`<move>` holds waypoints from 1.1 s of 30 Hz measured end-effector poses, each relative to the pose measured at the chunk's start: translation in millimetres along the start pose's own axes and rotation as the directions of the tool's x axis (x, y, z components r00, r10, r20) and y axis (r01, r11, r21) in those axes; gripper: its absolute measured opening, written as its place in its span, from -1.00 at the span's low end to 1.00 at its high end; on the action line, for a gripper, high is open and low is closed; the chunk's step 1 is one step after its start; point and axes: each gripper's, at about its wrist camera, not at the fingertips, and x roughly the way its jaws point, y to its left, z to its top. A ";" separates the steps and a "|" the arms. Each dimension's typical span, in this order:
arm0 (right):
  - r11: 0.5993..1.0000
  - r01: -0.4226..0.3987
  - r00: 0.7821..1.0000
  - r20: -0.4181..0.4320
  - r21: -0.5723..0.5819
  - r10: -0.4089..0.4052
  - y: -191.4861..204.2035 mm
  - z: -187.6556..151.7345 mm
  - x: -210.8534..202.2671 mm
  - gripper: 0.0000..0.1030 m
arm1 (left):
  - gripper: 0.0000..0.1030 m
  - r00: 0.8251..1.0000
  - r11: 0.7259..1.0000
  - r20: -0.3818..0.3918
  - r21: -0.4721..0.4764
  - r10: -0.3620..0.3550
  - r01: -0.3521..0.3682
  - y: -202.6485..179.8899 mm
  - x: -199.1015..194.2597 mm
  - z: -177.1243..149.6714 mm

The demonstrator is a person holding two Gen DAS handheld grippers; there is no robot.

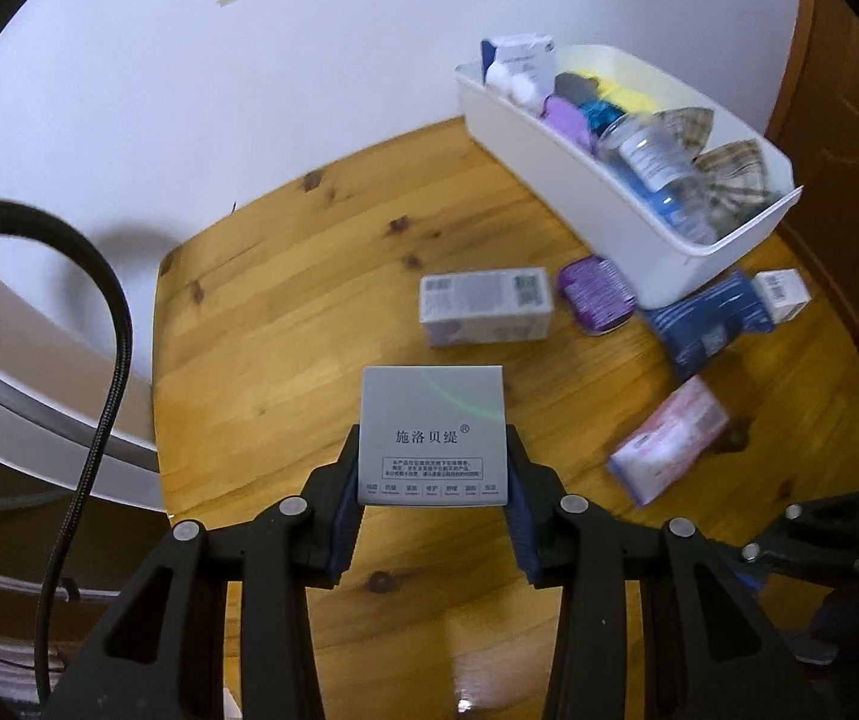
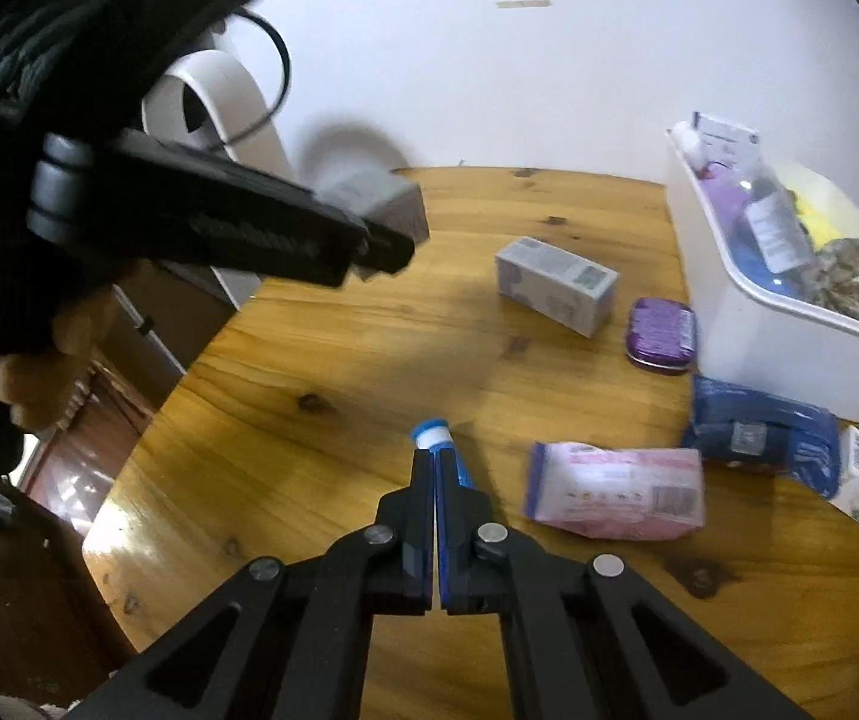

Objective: Organize objects
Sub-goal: 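Lift the white box with the left tool while the right tool regrips the blue tube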

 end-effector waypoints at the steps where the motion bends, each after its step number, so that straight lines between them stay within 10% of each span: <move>1: 1.000 -0.006 1.000 -0.002 0.012 0.006 -2.4 -1.0 -1.7 -0.98 | -0.14 1.000 1.000 0.002 -0.002 0.000 0.000 -3.1 -2.7 2.2; 33: 0.999 -0.029 0.999 -0.042 0.046 0.030 -6.1 -18.2 -2.4 -0.98 | -0.15 0.997 0.991 0.071 -0.132 -0.008 0.017 4.2 -43.5 -1.1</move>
